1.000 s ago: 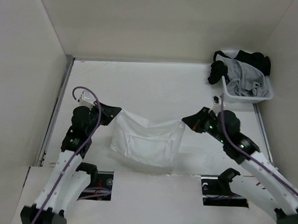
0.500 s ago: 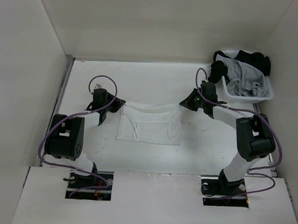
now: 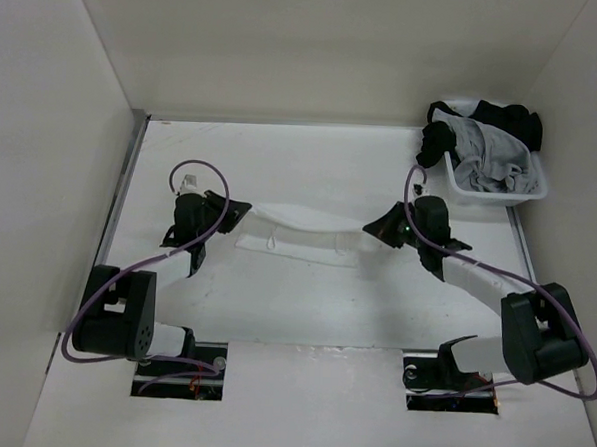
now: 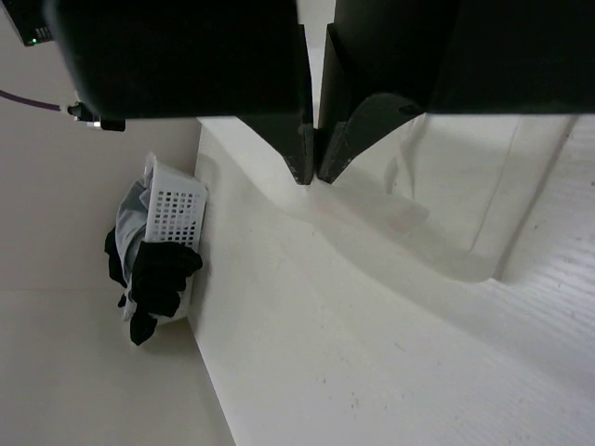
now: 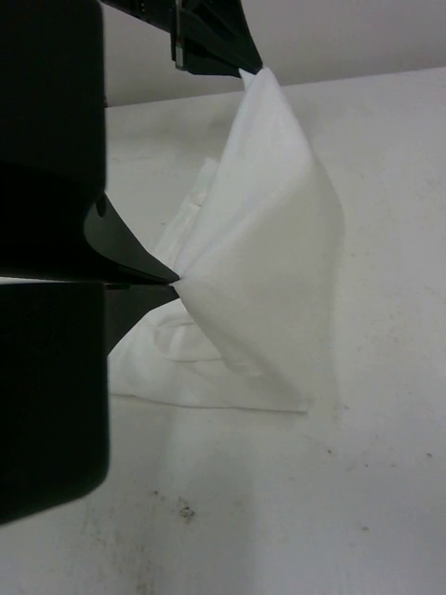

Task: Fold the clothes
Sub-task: Fold the tank top

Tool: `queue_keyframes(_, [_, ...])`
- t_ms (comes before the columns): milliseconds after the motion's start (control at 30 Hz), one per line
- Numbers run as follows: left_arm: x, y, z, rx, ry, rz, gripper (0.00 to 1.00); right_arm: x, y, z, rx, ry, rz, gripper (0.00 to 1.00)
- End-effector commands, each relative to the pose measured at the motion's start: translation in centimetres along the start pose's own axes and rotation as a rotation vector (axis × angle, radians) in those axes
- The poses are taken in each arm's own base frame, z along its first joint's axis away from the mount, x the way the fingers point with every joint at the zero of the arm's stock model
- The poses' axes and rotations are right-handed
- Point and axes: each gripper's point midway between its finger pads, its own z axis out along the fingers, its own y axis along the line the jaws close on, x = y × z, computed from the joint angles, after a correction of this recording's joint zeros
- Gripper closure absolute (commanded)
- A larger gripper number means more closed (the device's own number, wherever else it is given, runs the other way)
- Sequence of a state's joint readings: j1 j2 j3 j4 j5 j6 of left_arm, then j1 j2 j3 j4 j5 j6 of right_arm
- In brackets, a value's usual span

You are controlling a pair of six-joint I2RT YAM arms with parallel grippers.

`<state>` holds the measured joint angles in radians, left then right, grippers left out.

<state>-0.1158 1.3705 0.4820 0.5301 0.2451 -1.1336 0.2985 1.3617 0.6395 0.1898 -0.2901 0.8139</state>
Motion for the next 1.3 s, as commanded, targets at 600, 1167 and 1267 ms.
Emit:
queue_keyframes(600, [0.7,7.1,-2.8,-0.025,0.005,-0.077,0.85,9.3,-3.3,-2.0,0.058,0.063,-0.002,0.9])
queue_keyframes(1167, [4.4,-2.3,-4.1,0.148,-0.018,0.185,0.76,7.6,-3.2,0.9,0.037,0.067,-0.002,0.48])
queue_keyframes(1267, [5.5,-2.8,-4.1,0.164,0.008,0.204,0.76,8.0,-3.7,2.1,0.033,0.071,0.05,0.56])
